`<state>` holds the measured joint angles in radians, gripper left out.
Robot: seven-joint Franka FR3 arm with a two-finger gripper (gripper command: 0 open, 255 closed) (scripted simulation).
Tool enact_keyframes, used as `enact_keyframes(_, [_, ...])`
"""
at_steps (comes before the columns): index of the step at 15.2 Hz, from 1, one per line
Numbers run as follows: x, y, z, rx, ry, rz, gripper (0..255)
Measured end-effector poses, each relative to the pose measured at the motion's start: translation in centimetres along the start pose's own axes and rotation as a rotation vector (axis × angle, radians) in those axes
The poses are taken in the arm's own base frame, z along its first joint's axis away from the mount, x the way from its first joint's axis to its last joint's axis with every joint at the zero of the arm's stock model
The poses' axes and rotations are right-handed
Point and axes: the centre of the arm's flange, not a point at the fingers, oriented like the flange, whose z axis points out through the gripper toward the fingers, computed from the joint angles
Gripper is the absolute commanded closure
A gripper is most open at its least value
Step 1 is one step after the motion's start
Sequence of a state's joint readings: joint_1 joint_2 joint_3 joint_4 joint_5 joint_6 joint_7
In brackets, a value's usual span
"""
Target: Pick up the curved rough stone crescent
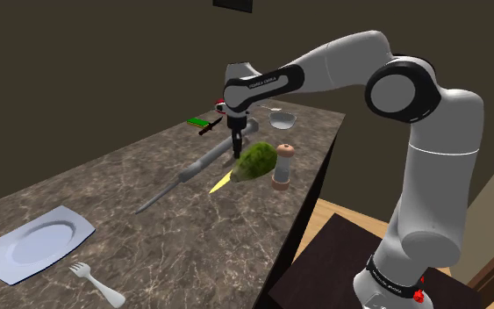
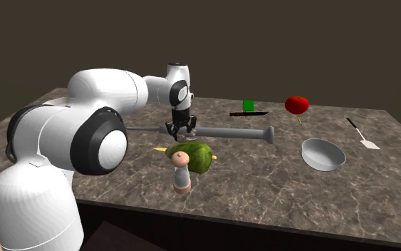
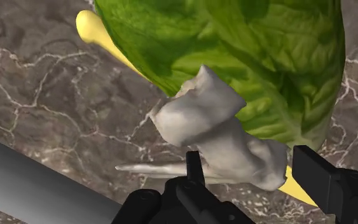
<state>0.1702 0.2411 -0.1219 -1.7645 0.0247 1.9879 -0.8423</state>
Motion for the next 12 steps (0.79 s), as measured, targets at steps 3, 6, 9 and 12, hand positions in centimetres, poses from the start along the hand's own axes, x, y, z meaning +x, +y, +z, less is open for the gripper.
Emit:
enact_keyframes(3, [0.0, 0.0, -1.6, 0.0, 0.0, 0.0, 255])
enact_keyframes(6, [-0.1, 0.1, -3.2, 0.0, 0.0, 0.0, 255])
enact_keyframes(9, [0.0, 0.1, -4.6, 0.0, 0.0, 0.0, 255])
enact_keyframes(12, [-0.2, 0.1, -6.1, 0.0, 0.0, 0.0, 255])
